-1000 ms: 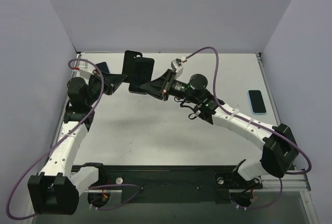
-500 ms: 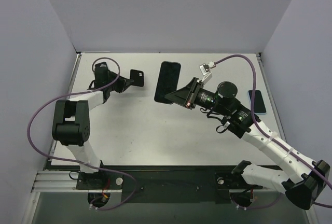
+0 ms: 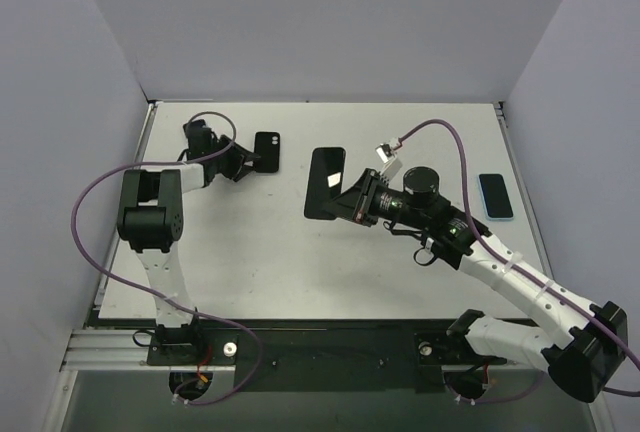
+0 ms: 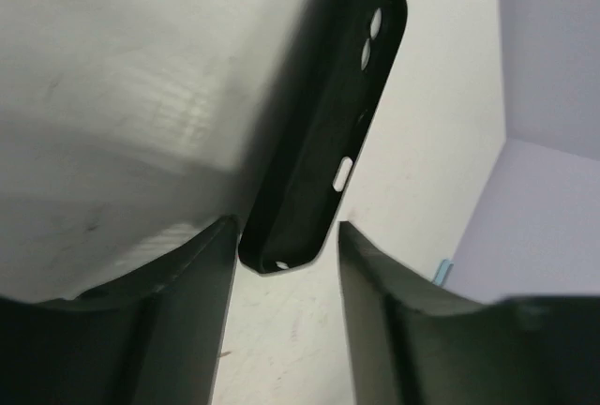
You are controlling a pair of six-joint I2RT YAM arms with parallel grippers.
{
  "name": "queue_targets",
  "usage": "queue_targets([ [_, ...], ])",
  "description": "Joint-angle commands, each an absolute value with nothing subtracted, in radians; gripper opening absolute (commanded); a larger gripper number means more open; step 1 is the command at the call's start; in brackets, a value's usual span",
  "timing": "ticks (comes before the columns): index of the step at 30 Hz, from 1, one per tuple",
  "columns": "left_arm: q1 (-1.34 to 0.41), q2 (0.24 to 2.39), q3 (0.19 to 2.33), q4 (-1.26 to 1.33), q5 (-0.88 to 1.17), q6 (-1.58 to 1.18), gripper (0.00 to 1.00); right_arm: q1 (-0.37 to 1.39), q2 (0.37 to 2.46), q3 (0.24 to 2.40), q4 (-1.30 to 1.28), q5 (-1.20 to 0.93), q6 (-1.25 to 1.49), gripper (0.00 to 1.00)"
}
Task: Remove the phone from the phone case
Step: Place the phone case at the center of the board, then place the phone at the center of the board.
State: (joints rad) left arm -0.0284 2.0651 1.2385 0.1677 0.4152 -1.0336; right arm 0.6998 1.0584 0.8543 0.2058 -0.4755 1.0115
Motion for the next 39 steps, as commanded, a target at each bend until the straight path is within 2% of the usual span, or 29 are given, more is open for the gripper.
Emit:
queue_targets([
  [1, -0.021, 1.955, 1.201, 0.045, 0.321, -1.022, 0.66, 0.701, 1.068, 0.831, 0.311, -0.492, 0.988, 0.00],
  [5, -0.020, 1.872, 1.285, -0.301, 0.137, -0.974, 0.69, 0.713, 1.083, 0.792, 0.302, -0.473, 0.971, 0.00],
  [9, -0.011, 1.763, 1.397, -0.526, -0.033, -0.895, 0.70, 0.787, 1.149, 0.791, 0.285, -0.384, 0.951, 0.00],
  [12, -0.009, 1.585, 1.387, -0.543, -0.066, -0.780, 0.70, 0.891, 1.230, 0.792, 0.394, -0.304, 1.014, 0.00],
  [16, -0.020, 1.360, 1.384, -0.569, -0.071, -0.683, 0.70, 1.026, 1.464, 0.837, 0.628, -0.215, 1.124, 0.00],
  [17, -0.031, 1.320, 1.384, -0.571, -0.074, -0.664, 0.80, 1.052, 1.556, 0.885, 0.656, -0.184, 1.130, 0.00],
  [18, -0.044, 1.263, 1.388, -0.572, -0.074, -0.632, 0.83, 1.099, 1.596, 0.912, 0.687, -0.154, 1.137, 0.00],
  [22, -0.064, 1.126, 1.416, -0.592, -0.074, -0.595, 0.85, 1.207, 1.848, 1.112, 0.773, -0.118, 1.177, 0.00],
  [25, -0.066, 1.077, 1.436, -0.618, -0.077, -0.580, 0.84, 1.253, 2.015, 1.283, 0.779, -0.129, 1.224, 0.00],
  [30, -0.066, 1.035, 1.456, -0.666, -0.086, -0.542, 0.85, 1.270, 2.198, 1.449, 0.749, -0.120, 1.302, 0.00],
  [39, -0.066, 0.999, 1.437, -0.640, -0.051, -0.561, 0.85, 1.276, 2.318, 1.611, 0.634, -0.098, 1.315, 0.03],
])
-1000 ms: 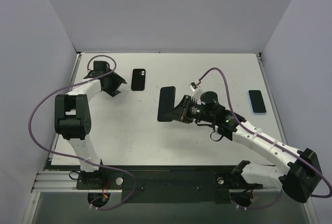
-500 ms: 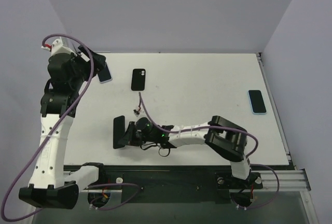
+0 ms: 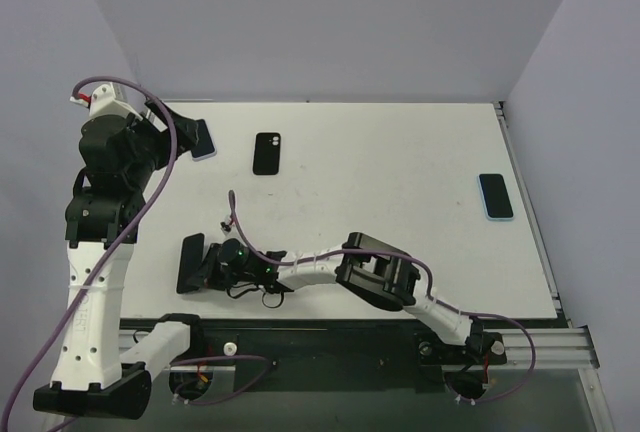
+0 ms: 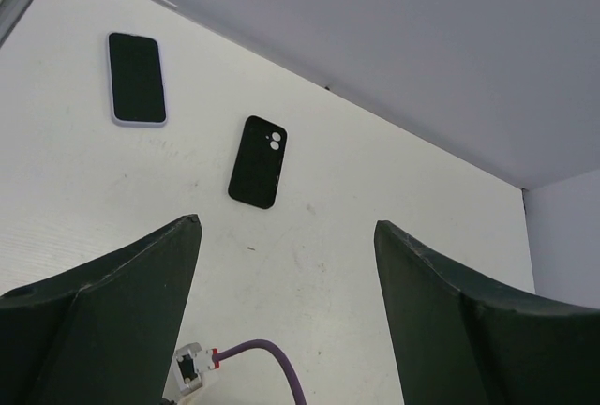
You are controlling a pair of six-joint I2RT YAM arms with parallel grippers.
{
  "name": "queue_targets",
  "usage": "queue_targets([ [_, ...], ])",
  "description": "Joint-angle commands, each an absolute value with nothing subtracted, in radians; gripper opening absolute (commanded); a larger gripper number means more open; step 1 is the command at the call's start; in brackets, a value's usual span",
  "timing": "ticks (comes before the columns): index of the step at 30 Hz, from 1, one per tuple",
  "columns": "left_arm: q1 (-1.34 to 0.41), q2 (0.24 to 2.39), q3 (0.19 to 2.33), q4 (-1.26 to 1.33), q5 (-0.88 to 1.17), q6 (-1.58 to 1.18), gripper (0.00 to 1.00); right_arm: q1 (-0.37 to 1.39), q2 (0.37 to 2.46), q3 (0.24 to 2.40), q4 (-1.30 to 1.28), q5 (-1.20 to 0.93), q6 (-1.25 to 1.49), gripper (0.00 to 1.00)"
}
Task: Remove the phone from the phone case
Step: Place the phone at the center of the board, then pick up the phone at the center of the board.
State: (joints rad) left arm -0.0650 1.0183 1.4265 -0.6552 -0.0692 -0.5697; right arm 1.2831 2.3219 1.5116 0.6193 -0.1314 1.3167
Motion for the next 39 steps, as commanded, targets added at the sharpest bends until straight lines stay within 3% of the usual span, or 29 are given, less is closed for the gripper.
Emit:
queue_targets([
  [1, -0.066, 1.000, 1.437, -0.638, -0.046, -0.560, 0.85, 1.272, 2.330, 1.629, 0.621, -0.098, 1.313, 0.04],
  [5, -0.064, 1.009, 1.427, -0.637, -0.032, -0.555, 0.85, 1.264, 2.361, 1.660, 0.554, -0.138, 1.321, 0.13],
  [8, -0.066, 1.022, 1.413, -0.635, -0.026, -0.551, 0.86, 1.259, 2.358, 1.623, 0.561, -0.158, 1.327, 0.32],
  [11, -0.064, 1.032, 1.401, -0.624, -0.020, -0.535, 0.89, 1.252, 2.312, 1.576, 0.535, -0.160, 1.292, 0.43],
  [16, -0.058, 1.068, 1.368, -0.591, -0.029, -0.496, 0.90, 1.200, 2.131, 1.358, 0.460, -0.138, 1.241, 0.78],
  [22, -0.012, 1.170, 1.318, -0.525, 0.047, -0.488, 0.92, 1.095, 1.820, 0.999, 0.434, -0.164, 1.027, 0.83],
  [28, 0.032, 1.408, 1.327, -0.440, 0.045, -0.492, 0.93, 1.019, 1.424, 0.704, 0.322, -0.149, 0.847, 0.85],
  [33, 0.046, 1.710, 1.471, -0.455, -0.058, -0.379, 0.93, 0.954, 1.162, 0.606, 0.238, -0.163, 0.761, 0.85],
  [39, 0.081, 2.037, 1.724, -0.526, -0.012, -0.339, 0.94, 0.838, 1.004, 0.514, 0.219, -0.241, 0.775, 0.85],
])
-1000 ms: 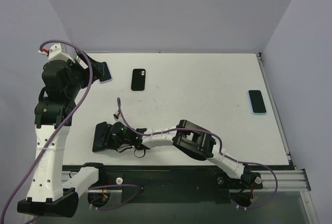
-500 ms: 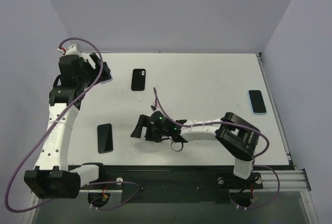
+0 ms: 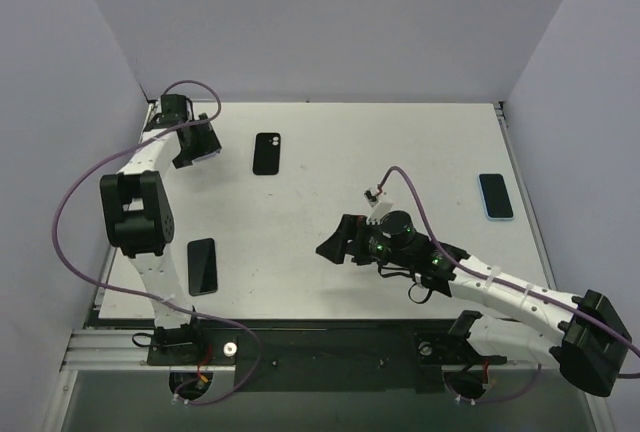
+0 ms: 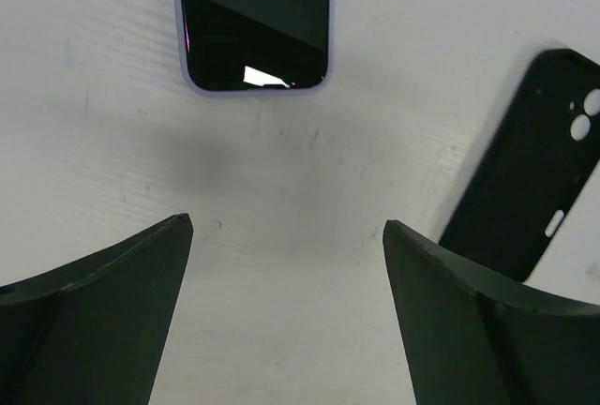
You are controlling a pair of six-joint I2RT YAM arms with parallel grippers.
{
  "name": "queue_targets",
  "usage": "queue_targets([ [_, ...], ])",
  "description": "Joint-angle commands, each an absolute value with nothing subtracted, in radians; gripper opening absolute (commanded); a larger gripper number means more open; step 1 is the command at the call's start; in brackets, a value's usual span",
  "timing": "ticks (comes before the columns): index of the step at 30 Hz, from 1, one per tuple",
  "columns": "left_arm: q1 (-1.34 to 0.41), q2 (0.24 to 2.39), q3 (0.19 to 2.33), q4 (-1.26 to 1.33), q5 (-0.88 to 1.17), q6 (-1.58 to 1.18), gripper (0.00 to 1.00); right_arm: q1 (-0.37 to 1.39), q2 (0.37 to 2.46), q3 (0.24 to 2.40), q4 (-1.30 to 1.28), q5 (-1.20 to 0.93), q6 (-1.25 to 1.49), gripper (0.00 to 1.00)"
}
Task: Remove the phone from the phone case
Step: Pick up the phone at the center of the board.
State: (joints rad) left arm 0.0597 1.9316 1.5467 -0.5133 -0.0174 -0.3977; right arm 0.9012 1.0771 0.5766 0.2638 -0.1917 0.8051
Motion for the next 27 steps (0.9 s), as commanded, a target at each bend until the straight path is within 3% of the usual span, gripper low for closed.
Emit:
queue_targets([
  [1, 0.092, 2.080, 1.742, -0.525, -0.003, -0.347, 0.94, 0.827, 0.991, 0.503, 0.219, -0.245, 0.776, 0.85],
  [9, 0.104, 2.354, 2.156, -0.761, -0.028, -0.305, 0.94, 0.735, 0.888, 0.451, 0.204, -0.279, 0.796, 0.85],
  [17, 0.107, 2.520, 2.417, -0.854, -0.080, -0.281, 0.94, 0.680, 0.842, 0.440, 0.199, -0.294, 0.785, 0.85],
  [27, 0.074, 2.605, 2.448, -0.882, -0.159, -0.204, 0.94, 0.641, 0.836, 0.417, 0.235, -0.318, 0.810, 0.85],
])
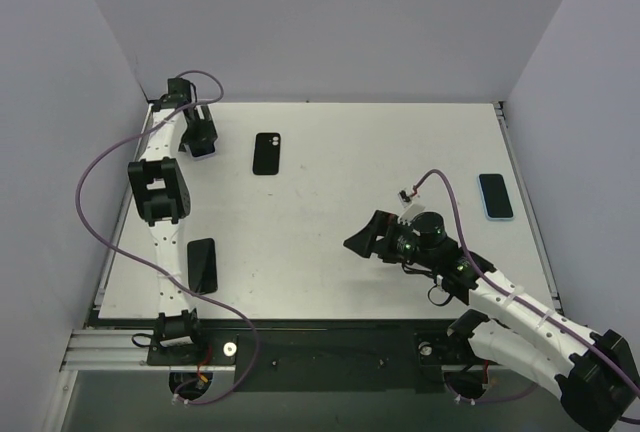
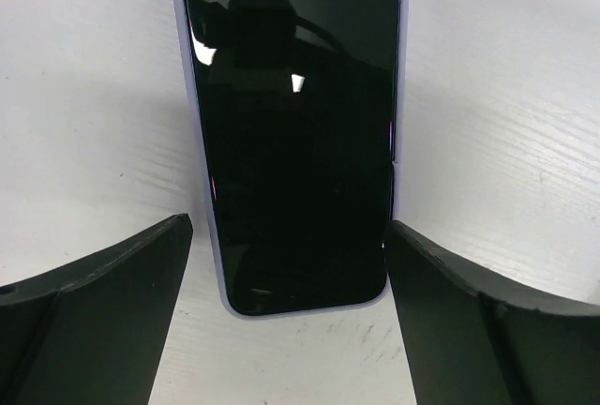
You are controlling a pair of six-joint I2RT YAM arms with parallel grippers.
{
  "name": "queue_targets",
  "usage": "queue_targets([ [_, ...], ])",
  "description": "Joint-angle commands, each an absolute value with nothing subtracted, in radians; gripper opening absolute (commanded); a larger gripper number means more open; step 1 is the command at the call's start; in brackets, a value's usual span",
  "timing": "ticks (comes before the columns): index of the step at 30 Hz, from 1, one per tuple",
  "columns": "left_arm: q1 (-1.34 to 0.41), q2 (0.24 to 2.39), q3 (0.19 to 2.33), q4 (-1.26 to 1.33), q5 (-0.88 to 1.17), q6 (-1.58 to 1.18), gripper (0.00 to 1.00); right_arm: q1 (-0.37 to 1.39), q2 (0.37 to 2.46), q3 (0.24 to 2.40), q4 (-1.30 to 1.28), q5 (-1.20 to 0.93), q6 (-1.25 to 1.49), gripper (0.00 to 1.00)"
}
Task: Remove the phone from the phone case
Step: Pick up the phone at the center of the board.
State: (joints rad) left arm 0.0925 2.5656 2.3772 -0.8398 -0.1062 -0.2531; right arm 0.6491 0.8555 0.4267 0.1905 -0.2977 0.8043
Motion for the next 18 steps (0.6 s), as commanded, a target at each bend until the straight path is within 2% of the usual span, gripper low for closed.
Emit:
queue_targets([
  [1, 0.071, 2.624, 2.468, -0.896, -0.178, -0.203, 0.95, 0.638, 0.833, 0.414, 0.235, -0.314, 0.811, 0.85],
  [6, 0.069, 2.669, 2.500, -0.899, -0.193, -0.196, 0.94, 0.630, 0.812, 0.408, 0.215, -0.313, 0.816, 0.85],
  [8, 0.069, 2.683, 2.525, -0.900, -0.150, -0.198, 0.93, 0.629, 0.801, 0.407, 0.204, -0.310, 0.815, 0.85],
  [10, 0.071, 2.686, 2.530, -0.888, -0.118, -0.219, 0.97, 0.626, 0.796, 0.408, 0.198, -0.308, 0.813, 0.85],
  [12, 0.089, 2.686, 2.525, -0.877, -0.013, -0.273, 0.97, 0.623, 0.795, 0.410, 0.196, -0.310, 0.816, 0.85],
  [18, 0.113, 2.663, 2.493, -0.833, 0.080, -0.337, 0.97, 0.621, 0.796, 0.413, 0.198, -0.310, 0.821, 0.85],
])
